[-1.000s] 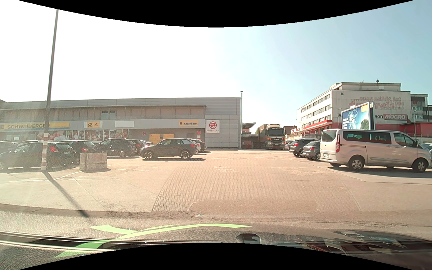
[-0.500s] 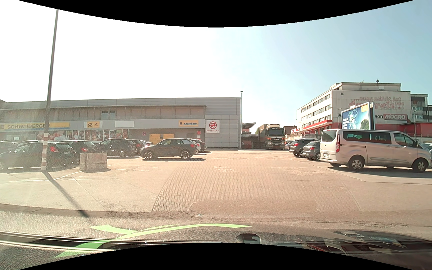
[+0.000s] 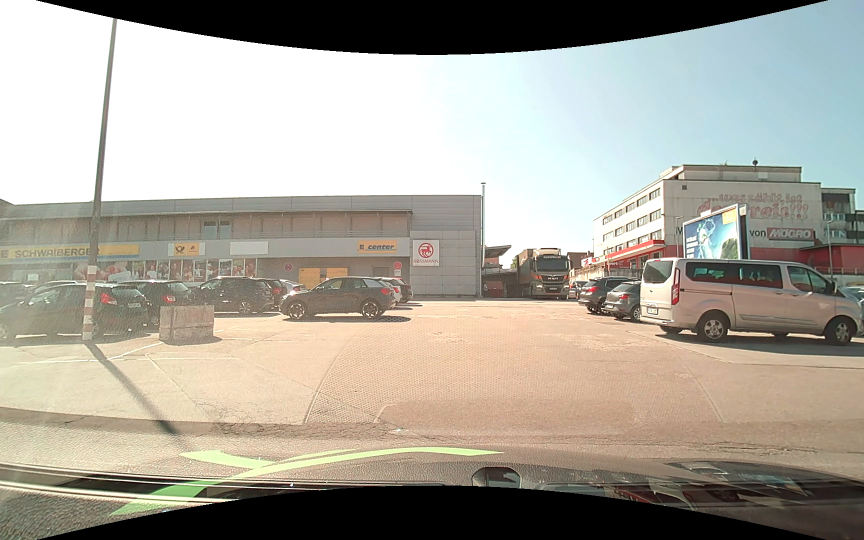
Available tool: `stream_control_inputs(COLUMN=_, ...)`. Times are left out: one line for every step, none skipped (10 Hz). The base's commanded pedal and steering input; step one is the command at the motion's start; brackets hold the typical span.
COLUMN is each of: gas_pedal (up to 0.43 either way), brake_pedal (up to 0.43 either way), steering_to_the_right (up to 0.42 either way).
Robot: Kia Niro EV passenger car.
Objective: Follow the waypoints while adhering to traffic rules and regulations
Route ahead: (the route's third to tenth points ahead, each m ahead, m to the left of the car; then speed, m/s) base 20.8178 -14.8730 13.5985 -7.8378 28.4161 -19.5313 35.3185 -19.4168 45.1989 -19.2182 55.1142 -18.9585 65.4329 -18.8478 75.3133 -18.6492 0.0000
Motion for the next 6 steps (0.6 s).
stream_control_inputs(gas_pedal=0.0, brake_pedal=0.421, steering_to_the_right=-0.055)
stream_control_inputs(gas_pedal=0.0, brake_pedal=0.421, steering_to_the_right=-0.055)
stream_control_inputs(gas_pedal=0.0, brake_pedal=0.421, steering_to_the_right=-0.055)
stream_control_inputs(gas_pedal=0.0, brake_pedal=0.421, steering_to_the_right=-0.055)
stream_control_inputs(gas_pedal=0.0, brake_pedal=0.421, steering_to_the_right=-0.055)
stream_control_inputs(gas_pedal=0.0, brake_pedal=0.421, steering_to_the_right=-0.055)
